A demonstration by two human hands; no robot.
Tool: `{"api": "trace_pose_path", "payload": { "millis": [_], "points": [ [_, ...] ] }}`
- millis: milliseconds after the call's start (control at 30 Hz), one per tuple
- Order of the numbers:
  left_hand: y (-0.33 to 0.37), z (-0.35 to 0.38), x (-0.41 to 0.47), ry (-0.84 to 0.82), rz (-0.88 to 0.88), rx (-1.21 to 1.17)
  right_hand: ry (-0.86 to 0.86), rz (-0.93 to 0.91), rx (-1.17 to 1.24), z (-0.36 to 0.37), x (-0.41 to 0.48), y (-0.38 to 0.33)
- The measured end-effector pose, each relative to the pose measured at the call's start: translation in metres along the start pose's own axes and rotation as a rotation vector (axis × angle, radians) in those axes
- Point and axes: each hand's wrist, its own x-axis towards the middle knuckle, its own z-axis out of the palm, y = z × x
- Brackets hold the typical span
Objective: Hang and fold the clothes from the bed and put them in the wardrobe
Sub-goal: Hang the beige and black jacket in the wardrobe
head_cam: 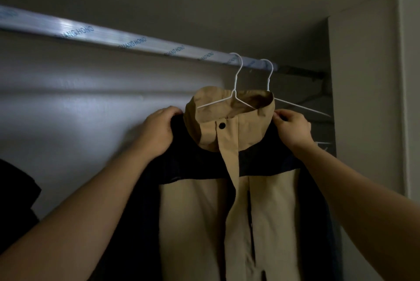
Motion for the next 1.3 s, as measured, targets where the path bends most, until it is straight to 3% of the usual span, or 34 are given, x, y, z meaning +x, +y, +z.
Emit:
{"api": "trace_pose_path", "payload": {
  "millis": [233,400,567,733,900,1133,1300],
  "points": [
    [-0.004,0.027,0.000,0.216,0.072,0.021,-0.085,-0.036,0.040,-0.015,-0.003,-0.002],
    [0.001,0.025,0.004,0.263,0.045,0.052,0.097,-0.180,-0.008,-0.013,-0.008,-0.005],
    [0.004,0.009,0.020,0.127,-0.175,-0.046,0.166,-0.267,-0.013,-0.007,-0.010,-0.009],
    [0.006,-0.005,0.041,-0.147,-0.388,-0.367,0.301,-0.480,-0.242,0.002,-0.022,0.005],
    [0.004,0.006,0.026,-0.054,-0.249,-0.051,0.258,-0.457,-0.351,-0.011,-0.023,0.024],
    [0.003,0.011,0.025,-0.045,-0.210,0.013,0.361,-0.266,-0.626,-0.027,-0.027,0.051],
    [0.007,0.021,0.029,-0.005,-0.136,0.148,0.292,-0.349,-0.438,-0.033,-0.026,0.049]
  ]
}}
